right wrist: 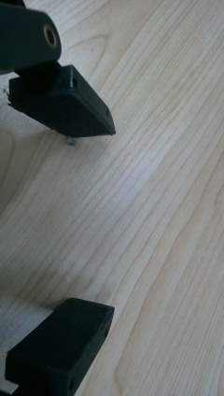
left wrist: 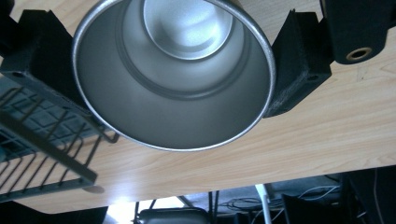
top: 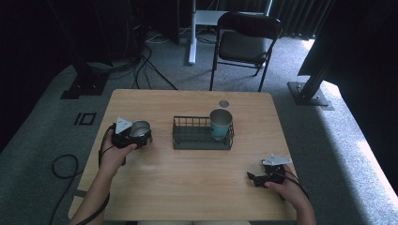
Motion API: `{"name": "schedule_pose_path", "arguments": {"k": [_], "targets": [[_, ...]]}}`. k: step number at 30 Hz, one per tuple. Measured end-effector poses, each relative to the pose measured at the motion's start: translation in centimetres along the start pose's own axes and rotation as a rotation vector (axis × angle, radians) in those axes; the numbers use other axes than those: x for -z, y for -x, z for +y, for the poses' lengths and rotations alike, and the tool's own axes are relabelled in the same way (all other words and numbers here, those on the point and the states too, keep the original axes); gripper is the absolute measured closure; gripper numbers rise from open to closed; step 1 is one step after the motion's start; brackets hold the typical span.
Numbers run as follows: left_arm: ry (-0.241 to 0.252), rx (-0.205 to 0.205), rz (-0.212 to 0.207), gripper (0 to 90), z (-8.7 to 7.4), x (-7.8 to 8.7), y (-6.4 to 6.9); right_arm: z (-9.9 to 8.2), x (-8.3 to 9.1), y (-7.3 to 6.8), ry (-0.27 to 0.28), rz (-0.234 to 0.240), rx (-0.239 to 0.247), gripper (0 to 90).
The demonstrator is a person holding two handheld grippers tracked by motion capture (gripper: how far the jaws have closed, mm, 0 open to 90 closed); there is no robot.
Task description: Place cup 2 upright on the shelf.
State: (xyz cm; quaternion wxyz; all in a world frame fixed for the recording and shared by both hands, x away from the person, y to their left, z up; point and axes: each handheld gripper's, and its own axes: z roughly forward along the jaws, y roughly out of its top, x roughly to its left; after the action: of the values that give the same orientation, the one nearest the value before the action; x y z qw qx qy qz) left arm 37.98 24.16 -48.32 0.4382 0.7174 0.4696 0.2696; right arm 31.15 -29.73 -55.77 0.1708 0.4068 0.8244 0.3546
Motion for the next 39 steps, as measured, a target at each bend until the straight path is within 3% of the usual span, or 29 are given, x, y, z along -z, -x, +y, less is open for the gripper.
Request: {"name": "schedule_pose_path", "arguments": {"k": [9,19,27,39], "targets": [[0.038,0.018,-0.031,13.9,1.9,1.4,-0.3,0.0,0.0,0.0,0.0,0.0,0.0,11.5],[0.081,0.001,-0.057,13.9,4.2,2.9,0.2,0.0,0.0,0.0,0.0,0.0,0.0,11.5],[0.109,-0.037,-0.106,13.9,6.4,3.8,1.8,0.0,0.0,0.0,0.0,0.0,0.001,11.5],[0.135,-0.11,-0.157,13.9,9.8,3.2,4.6,0.0,0.0,0.0,0.0,0.0,0.0,11.5]]}}
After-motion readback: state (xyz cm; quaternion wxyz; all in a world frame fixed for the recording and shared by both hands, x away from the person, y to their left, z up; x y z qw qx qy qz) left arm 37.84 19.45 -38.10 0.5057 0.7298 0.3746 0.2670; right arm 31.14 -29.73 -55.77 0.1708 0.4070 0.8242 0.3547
